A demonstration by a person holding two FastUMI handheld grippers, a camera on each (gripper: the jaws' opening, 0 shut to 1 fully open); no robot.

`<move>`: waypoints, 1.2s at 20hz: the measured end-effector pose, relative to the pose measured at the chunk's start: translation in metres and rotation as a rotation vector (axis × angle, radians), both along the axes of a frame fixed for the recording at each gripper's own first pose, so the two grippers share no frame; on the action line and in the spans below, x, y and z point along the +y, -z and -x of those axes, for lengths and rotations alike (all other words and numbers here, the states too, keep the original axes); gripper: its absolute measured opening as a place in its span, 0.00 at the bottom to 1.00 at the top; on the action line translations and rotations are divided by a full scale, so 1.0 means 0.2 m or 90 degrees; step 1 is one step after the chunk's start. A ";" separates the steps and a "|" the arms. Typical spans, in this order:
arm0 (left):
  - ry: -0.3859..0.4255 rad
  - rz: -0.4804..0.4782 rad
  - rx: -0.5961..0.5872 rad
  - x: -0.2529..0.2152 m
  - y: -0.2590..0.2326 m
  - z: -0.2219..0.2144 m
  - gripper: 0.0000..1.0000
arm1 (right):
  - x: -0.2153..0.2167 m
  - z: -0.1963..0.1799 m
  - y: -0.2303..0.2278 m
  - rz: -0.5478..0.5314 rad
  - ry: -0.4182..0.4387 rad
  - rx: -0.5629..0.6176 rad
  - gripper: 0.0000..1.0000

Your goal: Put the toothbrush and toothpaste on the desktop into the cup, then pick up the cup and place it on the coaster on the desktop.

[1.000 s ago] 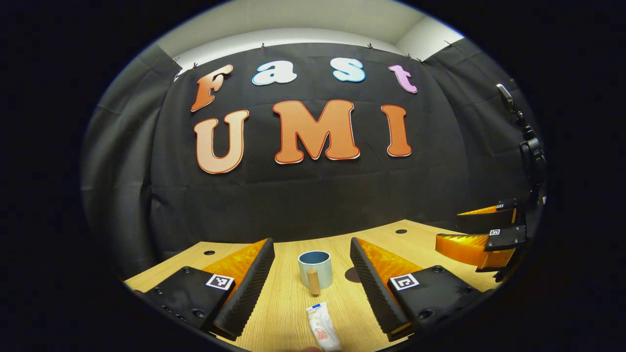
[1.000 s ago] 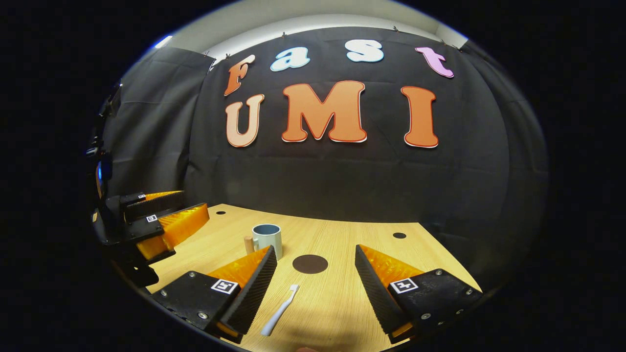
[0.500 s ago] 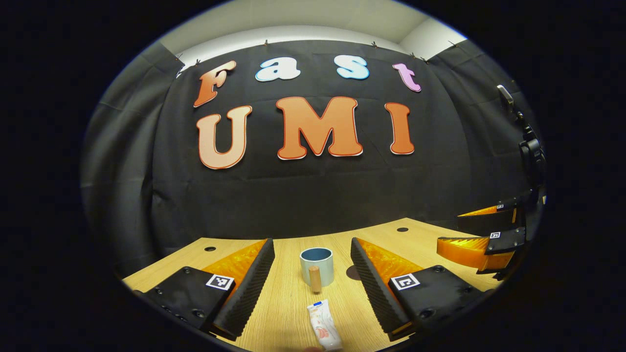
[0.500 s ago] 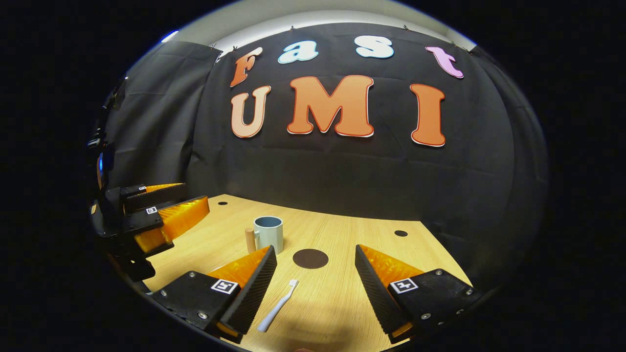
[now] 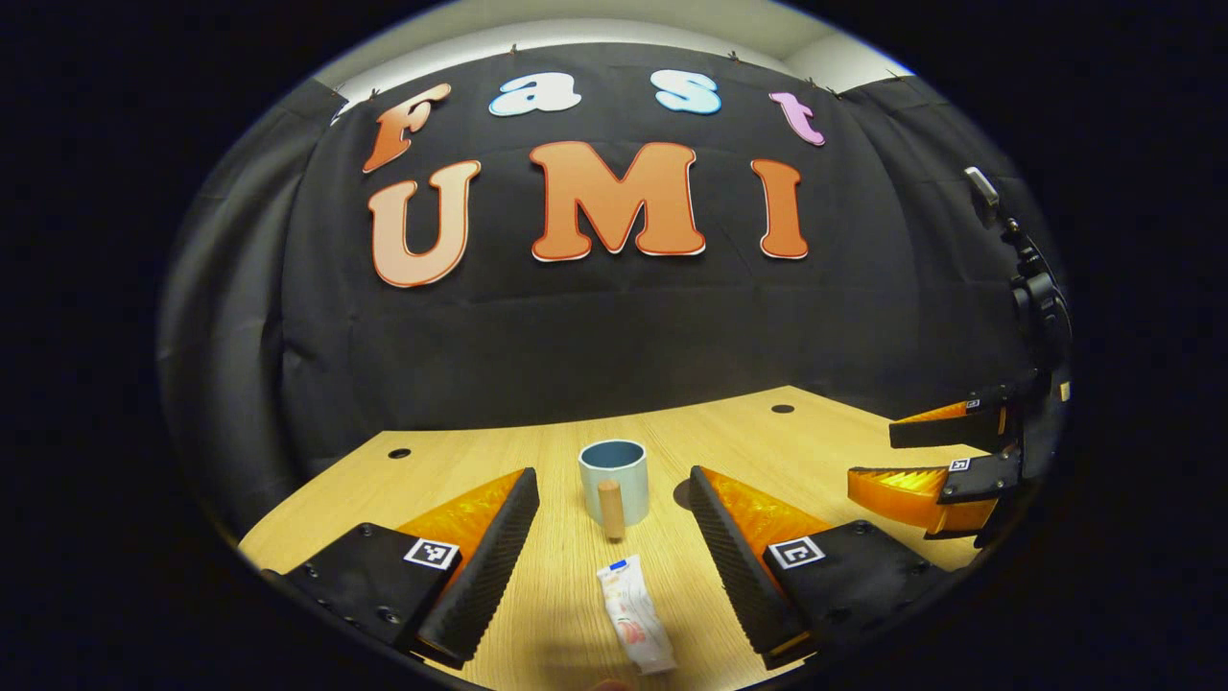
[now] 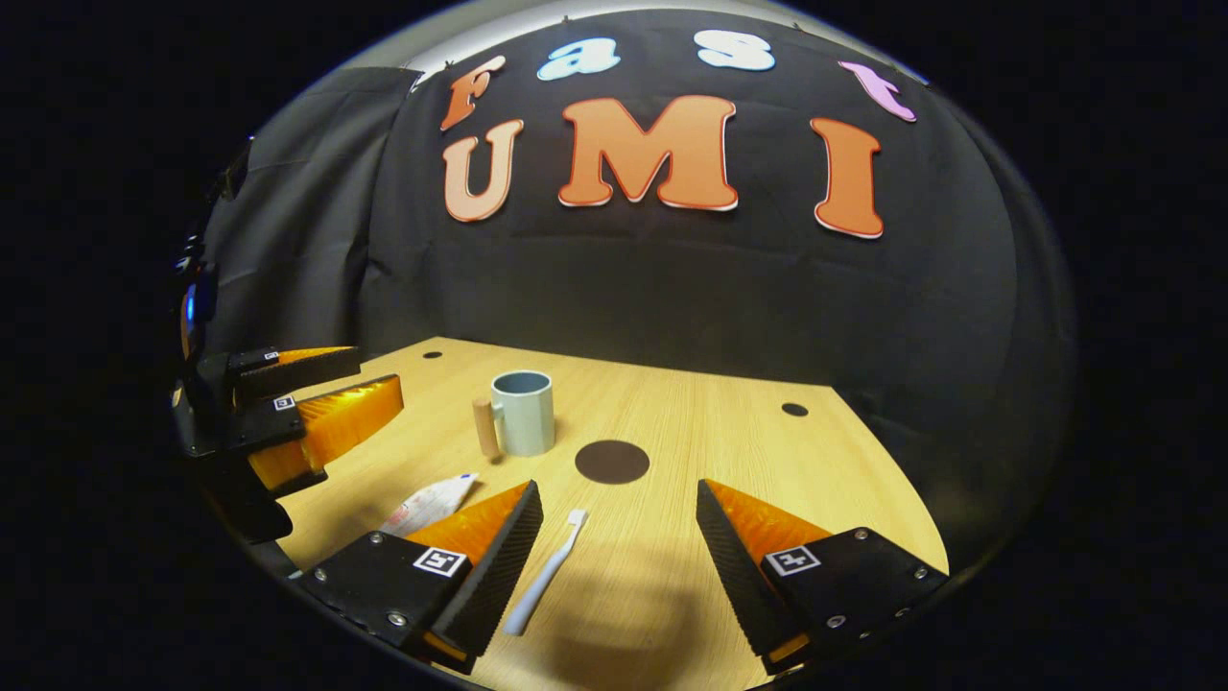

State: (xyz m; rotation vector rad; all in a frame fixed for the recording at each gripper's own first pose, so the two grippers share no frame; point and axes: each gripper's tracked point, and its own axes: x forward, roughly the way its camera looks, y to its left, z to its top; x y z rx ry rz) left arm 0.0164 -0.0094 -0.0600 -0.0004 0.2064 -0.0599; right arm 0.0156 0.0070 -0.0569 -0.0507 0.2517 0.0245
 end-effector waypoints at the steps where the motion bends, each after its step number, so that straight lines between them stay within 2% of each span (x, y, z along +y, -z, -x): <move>1: 0.002 0.002 0.017 -0.01 0.03 -0.01 1.00 | -0.01 -0.01 0.02 -0.002 0.004 0.012 0.97; 5: 0.014 0.002 0.083 -0.05 0.15 -0.06 1.00 | -0.01 -0.02 0.07 -0.020 0.001 0.058 0.97; 11: 0.002 -0.008 0.215 -0.04 0.37 -0.11 1.00 | 0.01 0.00 0.13 -0.056 -0.009 0.140 0.96; 17: 0.024 0.035 0.353 -0.11 0.60 -0.05 1.00 | 0.01 0.00 0.22 -0.090 -0.003 0.203 0.94; 22: 0.028 0.068 0.432 -0.14 0.71 -0.01 1.00 | 0.02 -0.02 0.28 -0.085 -0.004 0.229 0.94; 24: 0.026 0.077 0.468 -0.15 0.77 0.02 0.93 | 0.03 -0.02 0.29 -0.086 -0.006 0.234 0.93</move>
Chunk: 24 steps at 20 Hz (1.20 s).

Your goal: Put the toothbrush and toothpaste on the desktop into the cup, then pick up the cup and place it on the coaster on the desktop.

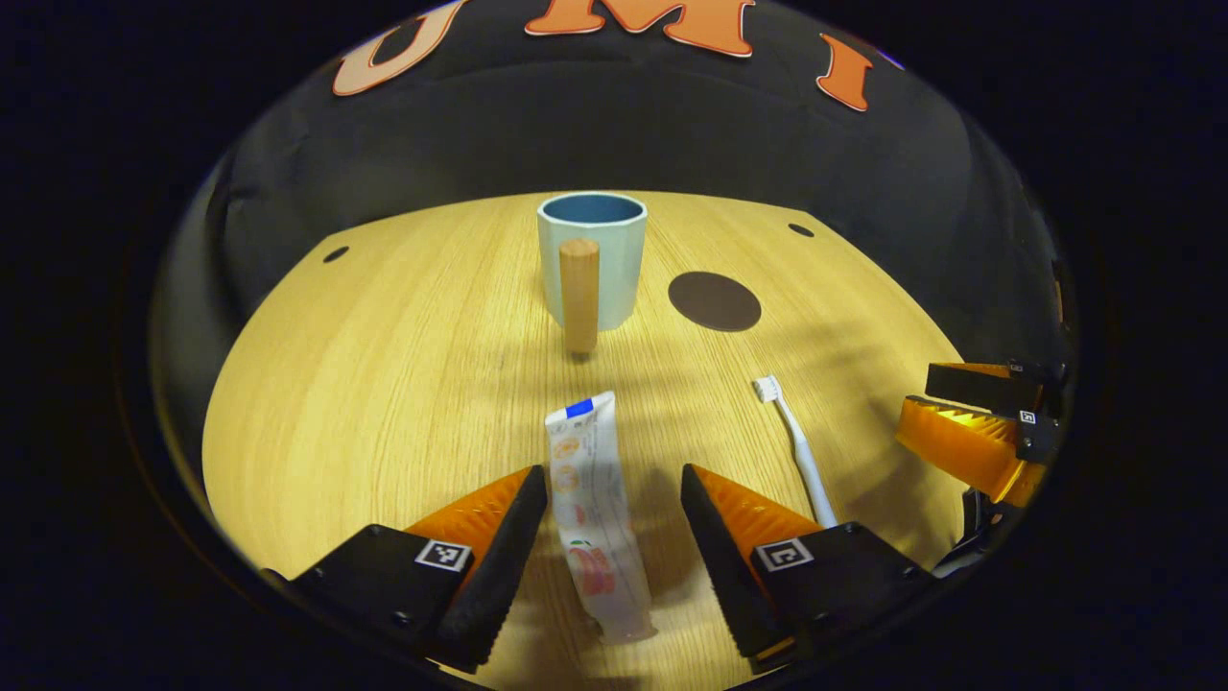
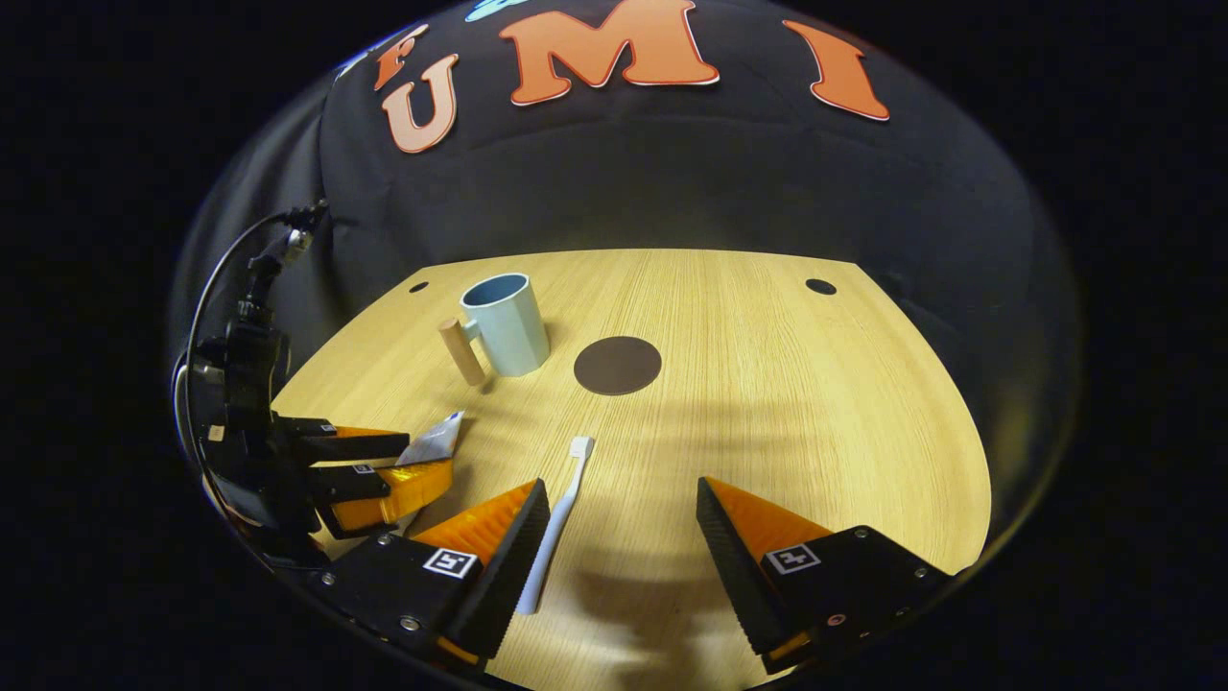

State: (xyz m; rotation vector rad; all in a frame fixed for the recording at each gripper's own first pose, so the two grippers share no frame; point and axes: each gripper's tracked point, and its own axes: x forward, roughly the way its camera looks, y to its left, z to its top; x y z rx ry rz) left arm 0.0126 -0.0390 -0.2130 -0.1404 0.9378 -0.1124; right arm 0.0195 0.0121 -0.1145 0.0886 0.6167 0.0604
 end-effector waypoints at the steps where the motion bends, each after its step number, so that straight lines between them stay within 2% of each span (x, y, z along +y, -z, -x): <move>1: -0.001 0.006 0.011 -0.01 0.04 0.00 0.87 | 0.00 -0.01 0.00 -0.001 -0.001 0.001 0.93; 5: -0.009 -0.003 0.026 0.02 0.06 0.01 0.54 | 0.00 -0.02 0.02 -0.004 0.002 0.008 0.93; 6: 0.001 -0.004 0.033 0.02 0.05 0.02 0.50 | 0.00 -0.02 0.03 -0.003 0.003 0.010 0.93; 8: -0.004 0.015 0.031 0.02 0.02 0.00 0.49 | 0.01 -0.02 0.04 0.001 0.001 0.015 0.93; 10: 0.013 0.021 0.037 -0.02 0.04 0.02 0.24 | 0.03 -0.02 0.05 0.002 -0.003 0.018 0.93; 12: 0.018 0.038 0.032 -0.05 0.05 0.01 0.24 | 0.04 -0.02 0.06 0.005 -0.006 0.019 0.93; 13: 0.021 0.045 0.029 -0.03 0.01 0.03 0.18 | 0.04 -0.02 0.06 0.006 -0.005 0.021 0.93; 15: 0.014 0.052 0.023 -0.04 0.02 0.01 0.17 | 0.05 -0.02 0.07 0.006 -0.009 0.024 0.93; 21: 0.000 0.038 -0.026 -0.03 0.02 0.01 0.17 | 0.13 -0.01 0.10 0.001 -0.026 0.044 0.92; 24: -0.007 0.019 -0.061 0.02 -0.04 -0.03 0.16 | 0.18 0.00 0.14 0.006 -0.039 0.063 0.86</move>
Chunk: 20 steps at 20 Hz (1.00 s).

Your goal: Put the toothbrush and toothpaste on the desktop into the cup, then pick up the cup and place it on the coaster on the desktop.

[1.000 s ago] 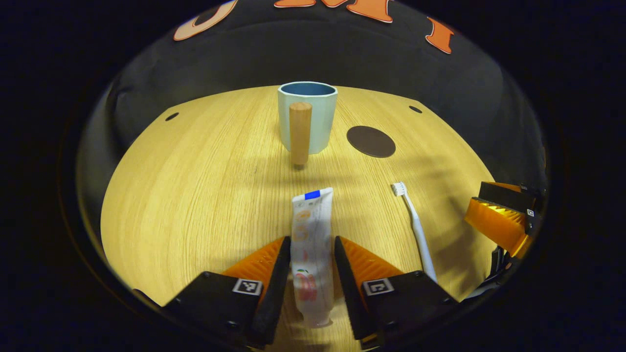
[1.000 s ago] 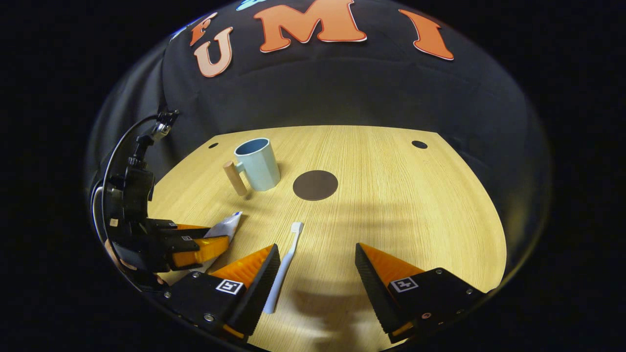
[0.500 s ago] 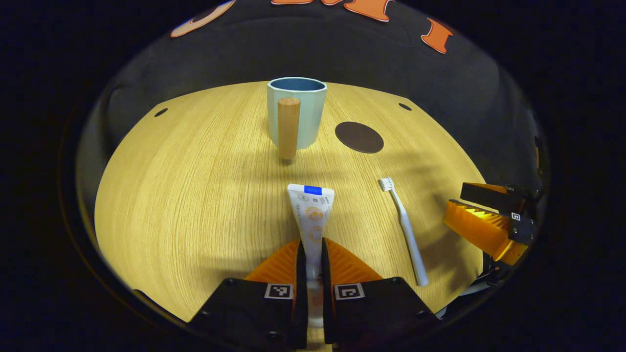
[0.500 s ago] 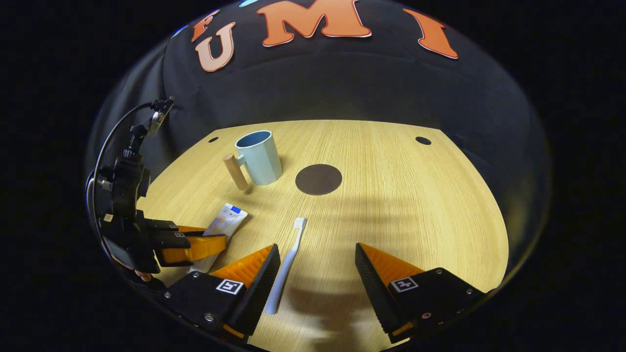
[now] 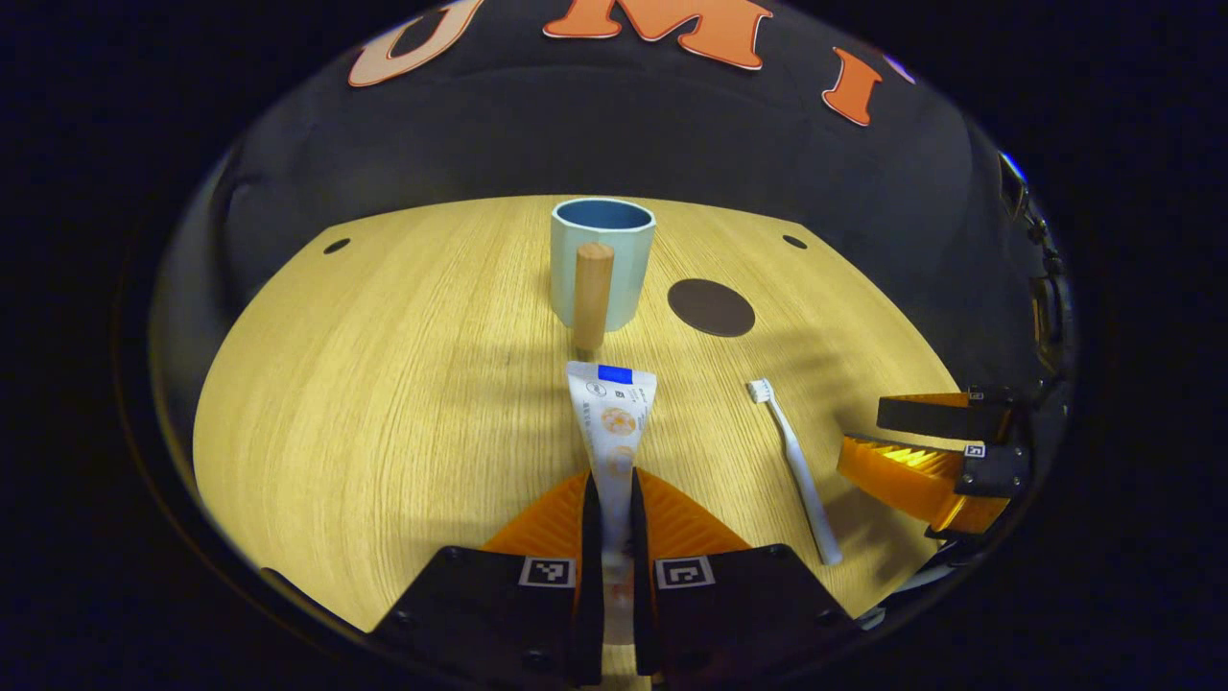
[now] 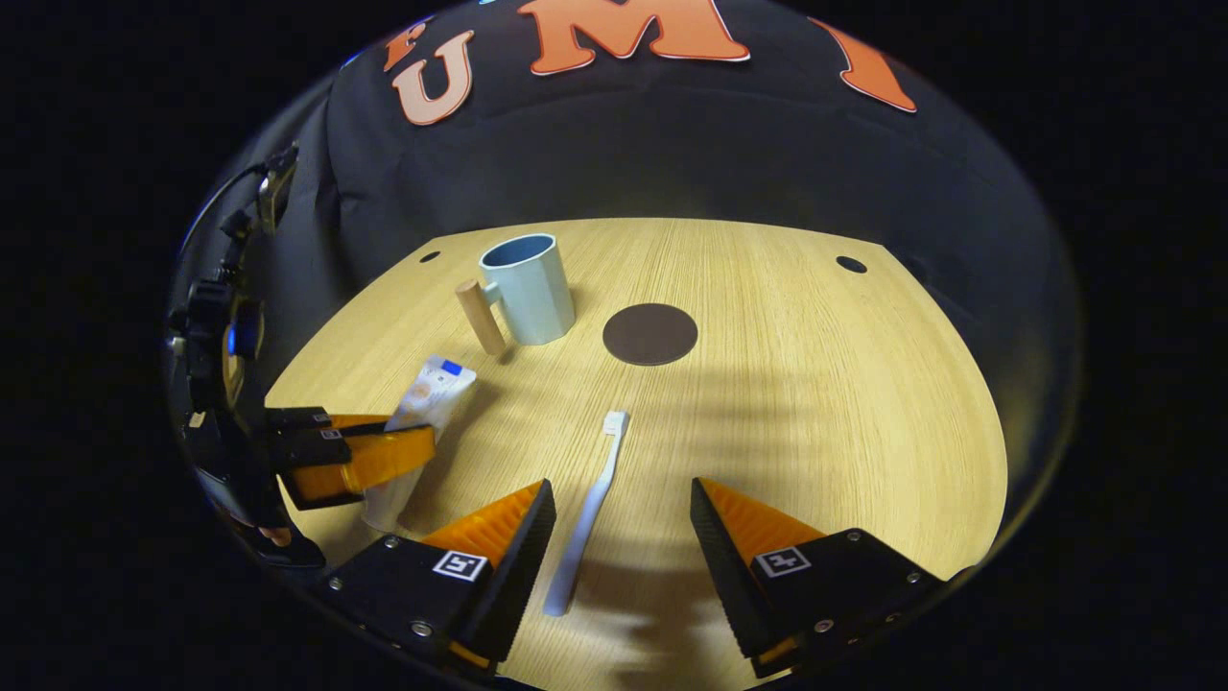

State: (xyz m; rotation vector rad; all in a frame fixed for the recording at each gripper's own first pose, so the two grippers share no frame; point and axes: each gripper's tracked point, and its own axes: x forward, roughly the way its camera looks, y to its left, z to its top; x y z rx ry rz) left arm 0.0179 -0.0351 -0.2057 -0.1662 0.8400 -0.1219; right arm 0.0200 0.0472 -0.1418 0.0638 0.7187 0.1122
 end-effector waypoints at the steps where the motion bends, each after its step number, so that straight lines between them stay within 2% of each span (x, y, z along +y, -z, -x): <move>1: -0.003 -0.003 -0.008 0.02 -0.02 -0.01 0.17 | 0.02 0.01 0.02 0.001 -0.006 0.013 0.85; 11: -0.041 0.006 -0.045 0.16 -0.11 -0.02 0.17 | 0.11 0.01 0.18 0.016 -0.004 0.089 0.55; 14: -0.044 0.010 -0.048 0.17 -0.12 -0.03 0.17 | 0.10 -0.02 0.18 0.026 0.014 0.096 0.44; 15: -0.045 0.011 -0.049 0.18 -0.12 -0.03 0.17 | 0.08 -0.03 0.19 0.031 0.026 0.098 0.46; 18: -0.048 0.015 -0.060 0.19 -0.15 -0.05 0.17 | 0.06 0.00 0.23 0.035 0.036 0.103 0.14; 20: -0.049 0.017 -0.066 0.19 -0.17 -0.06 0.17 | 0.04 0.01 0.24 0.026 0.042 0.097 0.10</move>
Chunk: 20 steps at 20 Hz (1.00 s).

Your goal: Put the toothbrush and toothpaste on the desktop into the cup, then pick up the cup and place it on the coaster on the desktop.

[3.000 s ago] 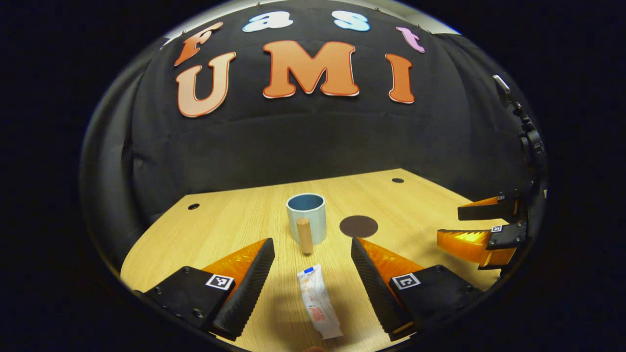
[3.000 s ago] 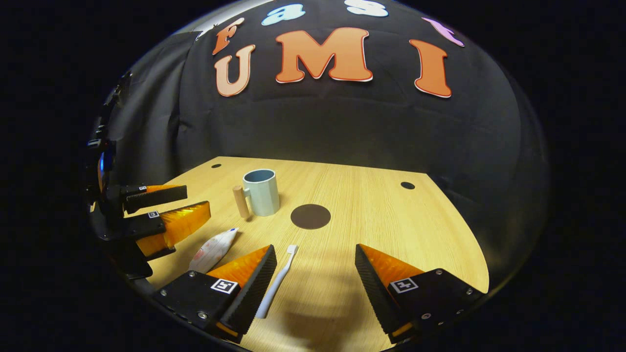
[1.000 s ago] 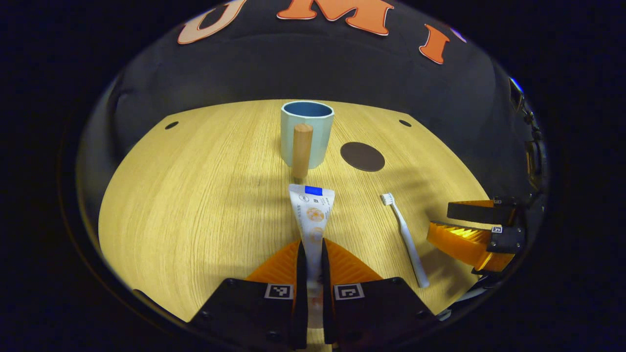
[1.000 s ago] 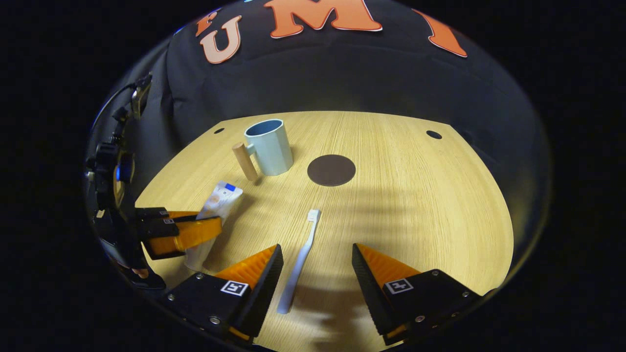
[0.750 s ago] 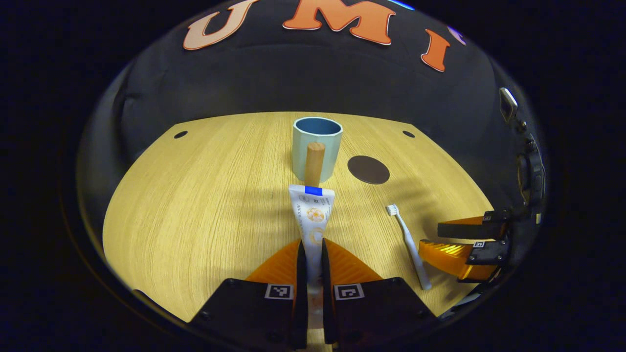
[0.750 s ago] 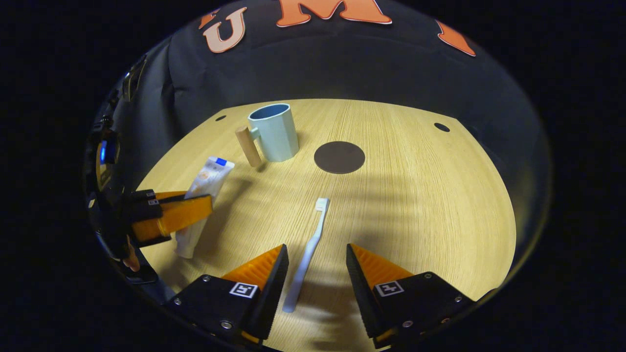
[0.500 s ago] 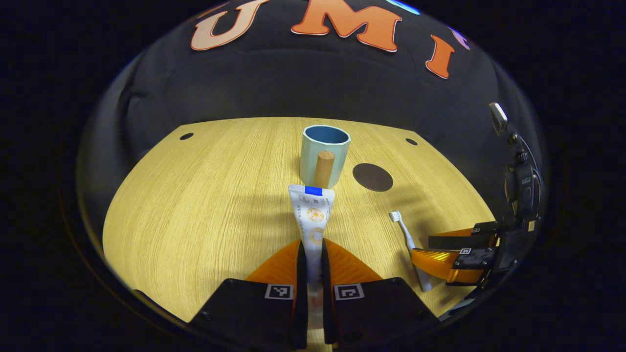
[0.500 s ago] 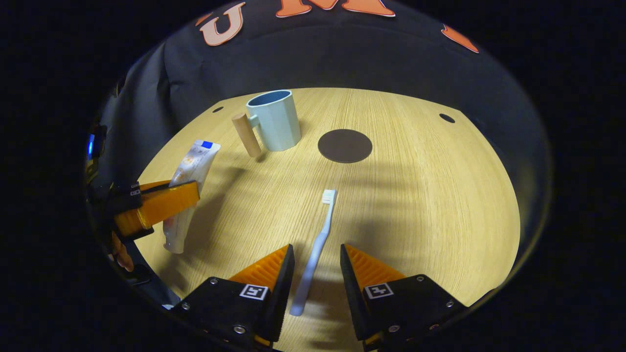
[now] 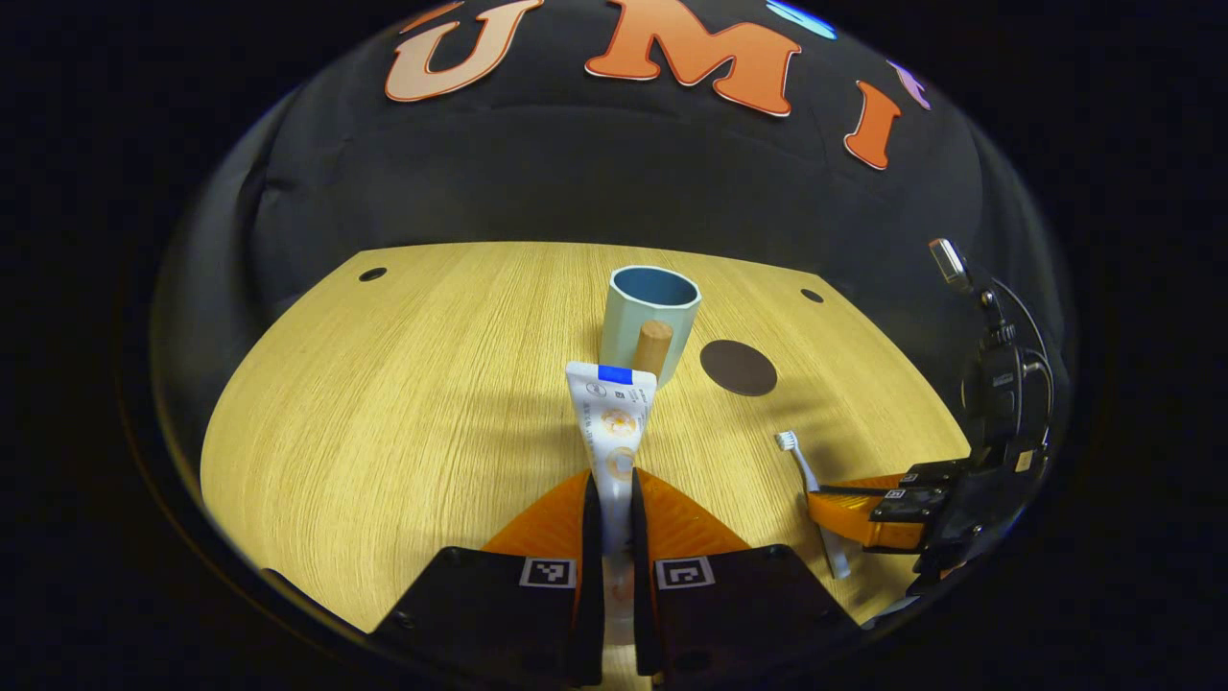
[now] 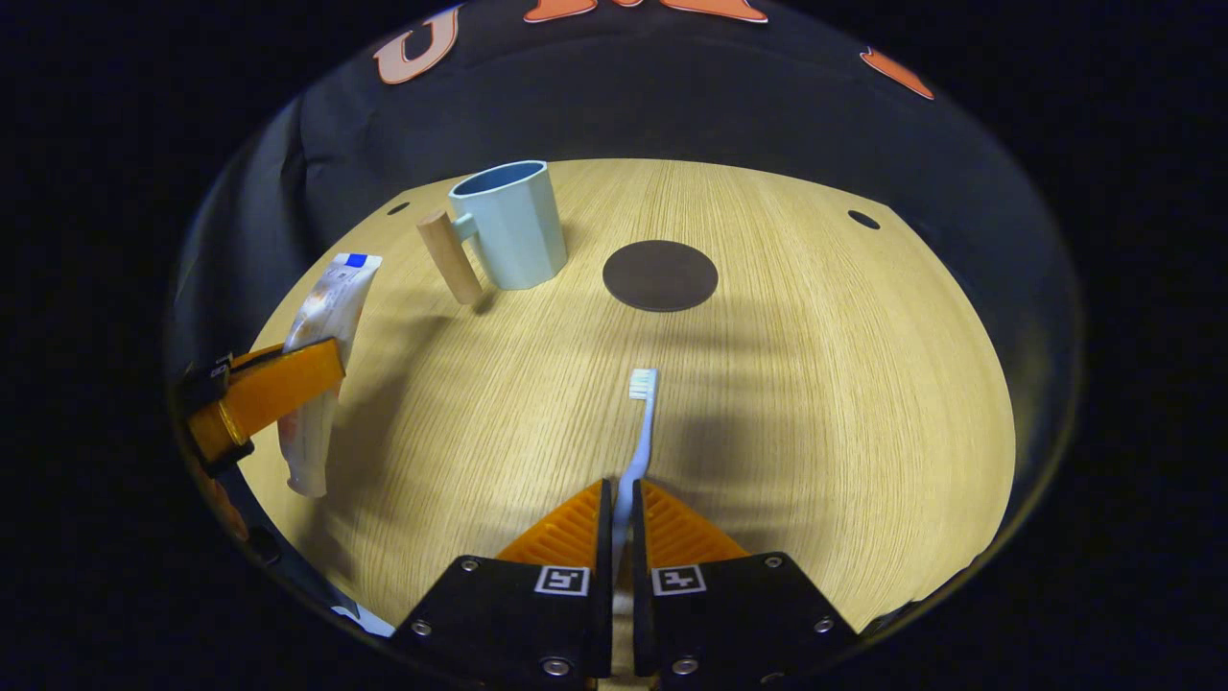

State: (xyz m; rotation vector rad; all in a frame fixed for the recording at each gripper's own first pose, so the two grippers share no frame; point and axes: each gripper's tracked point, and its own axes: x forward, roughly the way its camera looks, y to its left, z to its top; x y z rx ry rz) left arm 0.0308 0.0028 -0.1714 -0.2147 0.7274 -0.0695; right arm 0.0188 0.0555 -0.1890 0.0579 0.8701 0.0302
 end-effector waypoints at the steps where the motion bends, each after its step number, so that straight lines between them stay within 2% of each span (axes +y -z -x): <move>1: 0.001 0.002 -0.004 0.00 -0.01 -0.01 0.17 | 0.00 0.00 0.00 -0.008 0.002 -0.002 0.08; 6: -0.001 -0.013 -0.048 0.00 -0.10 -0.11 0.17 | 0.00 -0.01 0.00 -0.029 0.018 -0.076 0.04; 9: -0.001 -0.025 -0.101 -0.01 -0.19 -0.16 0.17 | 0.01 -0.04 0.02 -0.052 0.031 -0.126 0.04; 14: -0.016 -0.040 -0.192 -0.01 -0.36 -0.30 0.16 | 0.03 -0.07 0.07 -0.051 0.030 -0.202 0.04; 20: -0.032 -0.042 -0.283 -0.03 -0.56 -0.45 0.16 | 0.01 -0.10 0.00 -0.055 0.025 -0.272 0.05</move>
